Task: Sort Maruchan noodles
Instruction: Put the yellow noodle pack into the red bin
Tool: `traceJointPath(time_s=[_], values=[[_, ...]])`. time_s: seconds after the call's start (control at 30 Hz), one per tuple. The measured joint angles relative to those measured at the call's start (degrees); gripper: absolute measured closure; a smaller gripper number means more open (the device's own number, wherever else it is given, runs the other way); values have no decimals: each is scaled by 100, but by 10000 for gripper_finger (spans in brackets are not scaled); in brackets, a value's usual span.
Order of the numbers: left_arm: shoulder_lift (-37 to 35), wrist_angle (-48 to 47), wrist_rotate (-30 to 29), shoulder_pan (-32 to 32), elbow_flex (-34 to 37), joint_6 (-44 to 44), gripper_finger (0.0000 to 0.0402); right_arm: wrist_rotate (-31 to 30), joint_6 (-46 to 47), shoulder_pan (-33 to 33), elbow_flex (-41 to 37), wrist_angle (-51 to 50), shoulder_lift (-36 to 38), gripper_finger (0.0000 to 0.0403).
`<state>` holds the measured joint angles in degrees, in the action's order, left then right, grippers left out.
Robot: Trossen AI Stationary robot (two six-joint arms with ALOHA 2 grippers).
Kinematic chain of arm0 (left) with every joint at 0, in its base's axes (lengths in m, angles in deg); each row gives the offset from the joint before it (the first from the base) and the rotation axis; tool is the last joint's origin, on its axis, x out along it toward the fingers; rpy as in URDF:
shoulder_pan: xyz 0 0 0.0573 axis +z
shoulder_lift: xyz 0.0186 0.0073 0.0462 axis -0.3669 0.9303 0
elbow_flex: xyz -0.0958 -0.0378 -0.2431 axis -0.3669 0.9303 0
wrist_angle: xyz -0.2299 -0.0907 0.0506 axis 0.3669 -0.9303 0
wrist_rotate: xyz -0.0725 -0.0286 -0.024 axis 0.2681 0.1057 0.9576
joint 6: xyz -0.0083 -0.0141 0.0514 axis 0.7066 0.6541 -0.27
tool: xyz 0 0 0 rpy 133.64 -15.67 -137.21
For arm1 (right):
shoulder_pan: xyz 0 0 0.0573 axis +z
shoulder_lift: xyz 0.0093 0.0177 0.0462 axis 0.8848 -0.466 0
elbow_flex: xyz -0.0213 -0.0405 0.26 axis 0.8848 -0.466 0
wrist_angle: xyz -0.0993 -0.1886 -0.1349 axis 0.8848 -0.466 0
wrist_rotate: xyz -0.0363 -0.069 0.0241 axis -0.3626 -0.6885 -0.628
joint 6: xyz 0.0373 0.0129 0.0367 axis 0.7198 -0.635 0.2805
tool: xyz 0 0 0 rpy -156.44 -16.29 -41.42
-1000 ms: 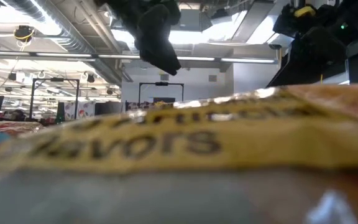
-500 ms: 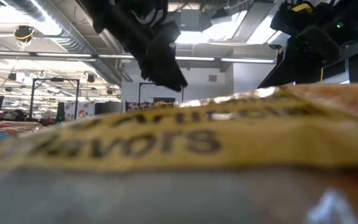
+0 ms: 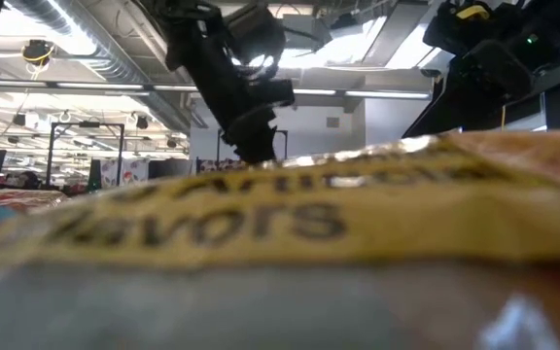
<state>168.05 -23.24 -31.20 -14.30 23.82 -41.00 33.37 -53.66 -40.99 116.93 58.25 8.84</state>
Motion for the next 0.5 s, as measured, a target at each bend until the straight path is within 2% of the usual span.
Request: traceJointPath(time_s=[0.27, 0.5], values=[[89, -31, 363, 37, -11, 6, 201, 0, 0, 2, 0, -7, 0, 189], [89, -20, 578, 35, -11, -132, 280, -6, -2, 2, 0, -9, 0, 189]])
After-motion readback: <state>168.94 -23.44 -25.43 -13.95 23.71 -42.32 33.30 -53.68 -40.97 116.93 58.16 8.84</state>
